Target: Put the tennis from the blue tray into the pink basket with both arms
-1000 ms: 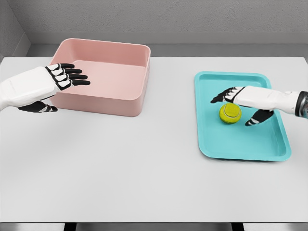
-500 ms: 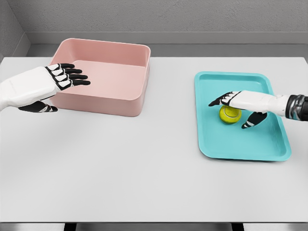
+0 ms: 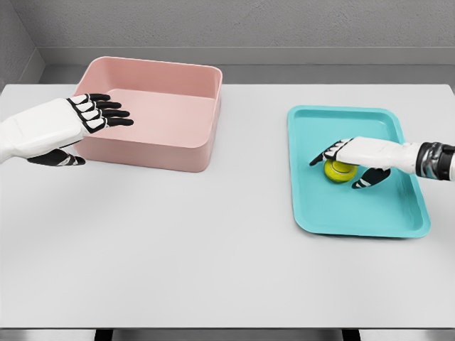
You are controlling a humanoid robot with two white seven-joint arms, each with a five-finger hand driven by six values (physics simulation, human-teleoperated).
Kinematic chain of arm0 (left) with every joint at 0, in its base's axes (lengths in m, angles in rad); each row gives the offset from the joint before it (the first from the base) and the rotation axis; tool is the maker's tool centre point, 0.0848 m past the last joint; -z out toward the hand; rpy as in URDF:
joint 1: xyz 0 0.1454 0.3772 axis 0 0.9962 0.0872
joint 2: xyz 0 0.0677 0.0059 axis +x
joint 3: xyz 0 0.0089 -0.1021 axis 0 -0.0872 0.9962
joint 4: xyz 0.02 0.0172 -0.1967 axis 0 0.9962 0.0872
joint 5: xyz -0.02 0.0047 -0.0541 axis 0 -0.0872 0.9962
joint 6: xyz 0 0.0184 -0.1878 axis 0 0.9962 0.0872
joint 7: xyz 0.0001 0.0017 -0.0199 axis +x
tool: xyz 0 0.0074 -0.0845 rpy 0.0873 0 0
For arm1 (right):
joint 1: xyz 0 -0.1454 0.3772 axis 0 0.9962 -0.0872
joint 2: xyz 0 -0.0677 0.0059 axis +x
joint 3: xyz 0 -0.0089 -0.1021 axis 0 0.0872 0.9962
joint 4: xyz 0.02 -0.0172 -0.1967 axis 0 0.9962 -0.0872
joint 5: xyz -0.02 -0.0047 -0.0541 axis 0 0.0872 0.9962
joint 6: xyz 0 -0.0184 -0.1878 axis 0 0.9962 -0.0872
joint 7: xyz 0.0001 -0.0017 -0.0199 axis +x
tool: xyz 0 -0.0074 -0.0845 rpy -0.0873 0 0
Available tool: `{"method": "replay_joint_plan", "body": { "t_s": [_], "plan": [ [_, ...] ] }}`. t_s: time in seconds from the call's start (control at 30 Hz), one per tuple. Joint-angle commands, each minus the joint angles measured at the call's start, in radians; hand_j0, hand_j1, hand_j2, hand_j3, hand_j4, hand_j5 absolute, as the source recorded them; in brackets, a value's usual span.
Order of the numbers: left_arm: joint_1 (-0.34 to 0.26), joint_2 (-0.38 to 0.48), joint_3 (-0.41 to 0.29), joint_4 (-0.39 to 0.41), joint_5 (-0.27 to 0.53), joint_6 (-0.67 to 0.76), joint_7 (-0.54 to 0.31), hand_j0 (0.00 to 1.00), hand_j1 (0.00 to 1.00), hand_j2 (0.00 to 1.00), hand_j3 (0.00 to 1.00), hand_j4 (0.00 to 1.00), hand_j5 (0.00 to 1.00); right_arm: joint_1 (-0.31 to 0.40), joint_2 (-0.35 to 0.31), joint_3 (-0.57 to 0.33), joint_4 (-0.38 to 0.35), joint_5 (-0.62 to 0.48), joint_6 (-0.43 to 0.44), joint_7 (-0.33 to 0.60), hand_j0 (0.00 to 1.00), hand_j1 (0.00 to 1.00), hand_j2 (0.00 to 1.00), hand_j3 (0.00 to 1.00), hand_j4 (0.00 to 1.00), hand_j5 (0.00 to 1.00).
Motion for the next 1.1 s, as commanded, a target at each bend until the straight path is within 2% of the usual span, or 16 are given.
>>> {"method": "replay_joint_plan", "body": {
  "t_s": [0.0, 0.1, 0.17, 0.37, 0.9, 1.07],
  "plan": [
    [0.0, 0.001, 0.001, 0.0, 0.007, 0.001, 0.001, 1.0, 1.0, 1.0, 1.0, 1.0, 1.0, 0.0, 0.001, -0.001, 0.004, 0.01, 0.003, 0.0, 0.83, 0.83, 0.83, 0.83, 0.83, 0.83],
    [0.0, 0.001, 0.001, 0.0, 0.007, 0.001, 0.001, 1.0, 1.0, 1.0, 1.0, 1.0, 1.0, 0.0, 0.001, -0.001, 0.004, 0.02, 0.003, 0.0, 0.79, 0.79, 0.79, 0.79, 0.79, 0.79],
    [0.0, 0.001, 0.001, 0.0, 0.007, 0.001, 0.001, 1.0, 1.0, 1.0, 1.0, 1.0, 1.0, 0.002, 0.001, -0.002, 0.006, 0.02, 0.003, 0.0, 0.72, 0.72, 0.72, 0.72, 0.72, 0.72],
    [0.0, 0.001, 0.001, 0.0, 0.007, 0.001, 0.001, 1.0, 1.0, 1.0, 1.0, 1.0, 1.0, 0.0, 0.001, -0.008, 0.006, 0.02, 0.003, 0.0, 0.64, 0.64, 0.64, 0.64, 0.64, 0.64],
    [0.0, 0.001, 0.001, -0.011, 0.007, 0.001, 0.001, 1.0, 1.0, 1.0, 1.0, 1.0, 1.0, -0.026, 0.003, -0.022, -0.008, 0.011, 0.003, 0.0, 0.52, 0.52, 0.52, 0.52, 0.52, 0.52],
    [0.0, 0.002, 0.001, -0.011, 0.009, 0.001, 0.001, 1.0, 1.0, 1.0, 1.0, 1.0, 1.0, -0.026, 0.003, -0.053, -0.011, 0.008, 0.003, 0.0, 0.49, 0.49, 0.49, 0.49, 0.49, 0.49]
  ]
}}
